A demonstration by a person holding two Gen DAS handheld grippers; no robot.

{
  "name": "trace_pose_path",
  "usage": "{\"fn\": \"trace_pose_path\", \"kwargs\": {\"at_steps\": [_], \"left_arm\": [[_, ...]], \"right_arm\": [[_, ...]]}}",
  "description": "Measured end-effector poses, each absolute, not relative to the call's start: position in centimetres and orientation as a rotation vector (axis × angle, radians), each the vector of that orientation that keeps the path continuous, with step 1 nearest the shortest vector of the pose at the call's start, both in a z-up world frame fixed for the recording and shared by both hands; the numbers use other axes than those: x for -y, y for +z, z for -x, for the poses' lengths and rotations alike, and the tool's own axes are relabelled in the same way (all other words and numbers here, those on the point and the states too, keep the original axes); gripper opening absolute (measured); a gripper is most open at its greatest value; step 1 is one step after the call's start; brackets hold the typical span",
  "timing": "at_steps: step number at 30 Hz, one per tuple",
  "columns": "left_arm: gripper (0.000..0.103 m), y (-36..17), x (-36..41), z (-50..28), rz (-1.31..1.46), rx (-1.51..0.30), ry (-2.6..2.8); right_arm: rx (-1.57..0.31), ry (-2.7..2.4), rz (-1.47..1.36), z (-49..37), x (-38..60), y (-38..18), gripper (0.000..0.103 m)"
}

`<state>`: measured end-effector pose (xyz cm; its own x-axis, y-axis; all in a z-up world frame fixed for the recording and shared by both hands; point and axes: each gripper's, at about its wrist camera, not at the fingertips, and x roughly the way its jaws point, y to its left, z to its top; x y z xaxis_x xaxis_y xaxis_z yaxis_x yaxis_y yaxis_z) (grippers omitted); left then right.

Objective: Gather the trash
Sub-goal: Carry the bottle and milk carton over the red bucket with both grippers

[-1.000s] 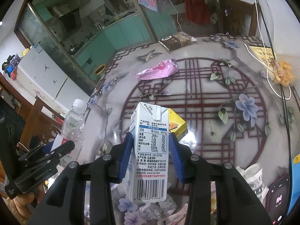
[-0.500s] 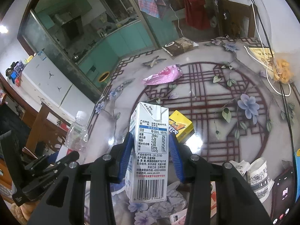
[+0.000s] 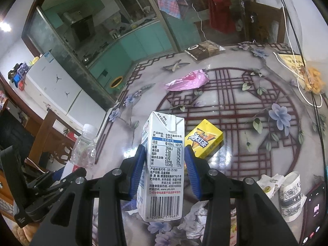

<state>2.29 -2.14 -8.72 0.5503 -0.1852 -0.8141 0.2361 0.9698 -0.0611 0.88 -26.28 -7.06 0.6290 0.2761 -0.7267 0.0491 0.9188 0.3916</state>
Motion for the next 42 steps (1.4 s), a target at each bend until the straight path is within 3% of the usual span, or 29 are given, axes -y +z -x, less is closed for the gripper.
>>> {"fn": "trace_pose_path", "kwargs": {"at_steps": [22, 42], "left_arm": [[0.049, -8.4, -0.6, -3.2, -0.023, -0.931, -0.226], [0.049, -7.4, -13.8, -6.6, 0.052, -0.895, -0.105]], "right_arm": [[-0.87, 0.15, -0.344, -1.9, 23.4, -5.7, 0.039], [-0.809, 0.205, -0.217, -6.5, 11.7, -2.5, 0.039]]}}
